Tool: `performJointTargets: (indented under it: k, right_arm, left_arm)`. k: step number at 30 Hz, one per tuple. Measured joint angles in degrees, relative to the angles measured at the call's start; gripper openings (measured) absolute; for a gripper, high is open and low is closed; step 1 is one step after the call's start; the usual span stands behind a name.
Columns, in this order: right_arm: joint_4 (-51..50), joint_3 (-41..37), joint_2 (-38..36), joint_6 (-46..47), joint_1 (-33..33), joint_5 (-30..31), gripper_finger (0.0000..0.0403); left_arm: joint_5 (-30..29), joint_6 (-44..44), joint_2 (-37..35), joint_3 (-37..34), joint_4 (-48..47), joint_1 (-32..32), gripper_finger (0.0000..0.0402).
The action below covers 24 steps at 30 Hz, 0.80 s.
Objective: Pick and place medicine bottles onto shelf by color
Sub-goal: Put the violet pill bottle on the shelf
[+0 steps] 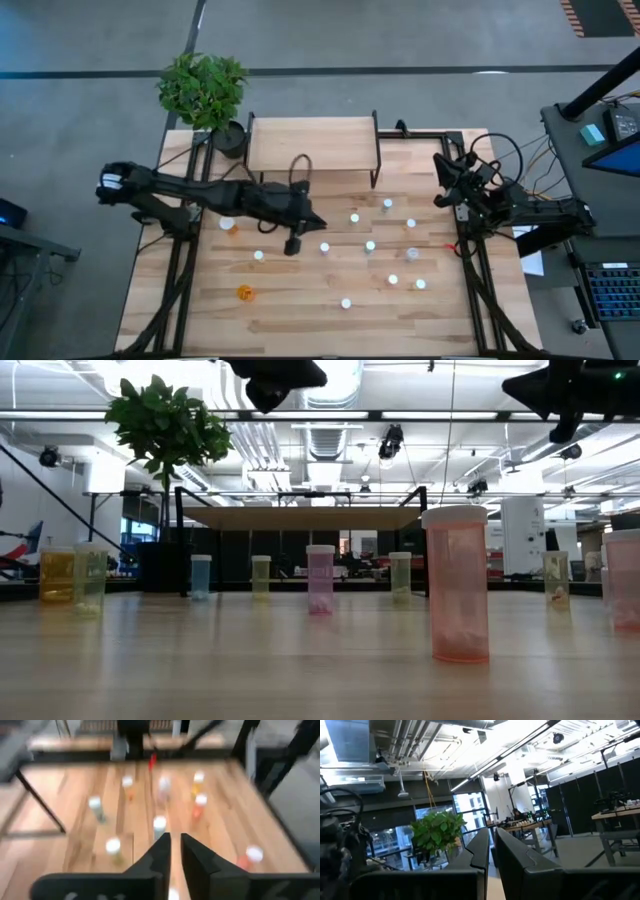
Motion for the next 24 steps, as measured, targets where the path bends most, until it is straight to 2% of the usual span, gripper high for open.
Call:
performJointTargets:
  k: [5,9,13,20,24]
  right_arm:
    - [0.0,0.2,0.0,-1.1,0.0,0.0,0.0022]
    - [-1.1,0.2,0.2,2.6,0.0,0.0,0.0022]
    - [-4.2,0.2,0.4,5.3,0.0,-0.1,0.0022]
    - [-8.2,0.2,0.4,8.4,0.0,-0.1,0.0022]
    - [-8.3,0.2,0.4,8.4,0.0,-0.2,0.0022]
  left_arm:
    - [-1.0,2.7,6.6,9.7,-13.8,0.3,0.0103]
    - [-1.5,2.8,10.7,14.1,-16.7,0.1,0.0171]
    - [-1.4,4.7,14.0,14.2,-18.2,-0.5,0.0226]
    - [-1.5,2.8,18.9,14.2,-21.9,-3.2,0.0244]
    - [-5.9,2.5,21.5,14.2,-21.0,-4.9,0.0244]
